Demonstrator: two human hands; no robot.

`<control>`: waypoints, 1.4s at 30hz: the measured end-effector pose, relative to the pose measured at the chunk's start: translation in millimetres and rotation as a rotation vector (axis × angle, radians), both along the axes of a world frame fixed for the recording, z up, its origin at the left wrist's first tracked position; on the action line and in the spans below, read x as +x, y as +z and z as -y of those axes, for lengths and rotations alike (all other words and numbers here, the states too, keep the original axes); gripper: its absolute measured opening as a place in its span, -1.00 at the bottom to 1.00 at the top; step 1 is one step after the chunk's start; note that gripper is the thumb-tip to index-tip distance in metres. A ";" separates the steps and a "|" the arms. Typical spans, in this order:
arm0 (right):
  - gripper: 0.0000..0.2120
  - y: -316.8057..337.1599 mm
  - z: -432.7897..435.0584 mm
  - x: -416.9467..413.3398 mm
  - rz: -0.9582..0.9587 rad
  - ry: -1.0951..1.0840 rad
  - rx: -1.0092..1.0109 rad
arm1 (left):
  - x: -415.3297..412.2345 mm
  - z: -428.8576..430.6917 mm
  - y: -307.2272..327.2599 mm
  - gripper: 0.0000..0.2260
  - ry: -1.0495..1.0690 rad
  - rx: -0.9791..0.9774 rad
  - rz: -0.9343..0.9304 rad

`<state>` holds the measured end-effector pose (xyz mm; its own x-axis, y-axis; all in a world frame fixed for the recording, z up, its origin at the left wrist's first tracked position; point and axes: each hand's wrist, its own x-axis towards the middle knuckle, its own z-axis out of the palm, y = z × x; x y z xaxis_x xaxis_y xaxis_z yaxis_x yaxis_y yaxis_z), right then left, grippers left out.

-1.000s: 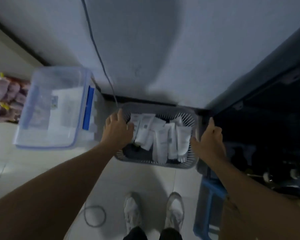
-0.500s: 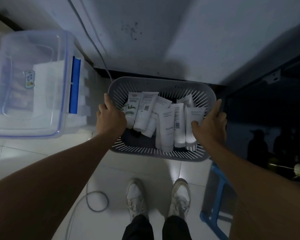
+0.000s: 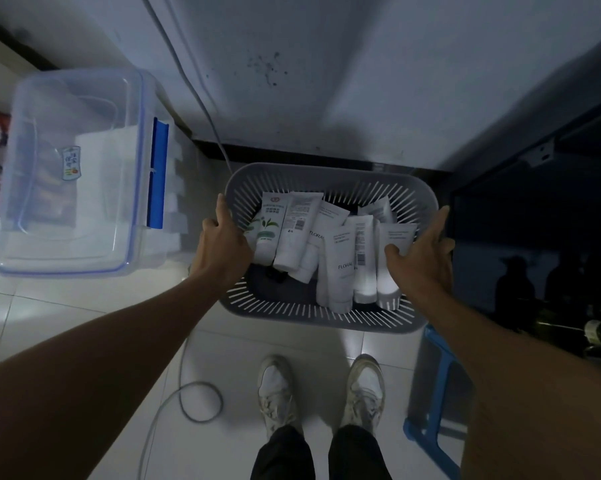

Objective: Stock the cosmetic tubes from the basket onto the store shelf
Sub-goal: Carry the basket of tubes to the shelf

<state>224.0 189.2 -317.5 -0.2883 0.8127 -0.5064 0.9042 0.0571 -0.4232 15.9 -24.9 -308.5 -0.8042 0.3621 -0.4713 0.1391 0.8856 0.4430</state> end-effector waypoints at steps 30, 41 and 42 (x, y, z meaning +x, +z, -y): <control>-0.08 333.3 164.5 324.2 -0.089 -0.210 0.288 | 189.5 49.7 343.0 -0.83 -0.669 0.177 -0.388; -0.54 399.9 239.9 533.3 0.008 -0.495 0.296 | 385.5 55.9 408.9 -0.86 -0.831 0.233 -0.269; -0.52 403.8 245.4 550.4 0.018 -0.530 0.296 | 401.8 50.1 409.9 -0.87 -0.865 0.225 -0.251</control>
<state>774.4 -56.1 86.3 0.2009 0.9504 -0.2376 0.8487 -0.2900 -0.4422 417.7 -75.0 101.4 -0.2807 0.9454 -0.1656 0.8265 0.3258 0.4591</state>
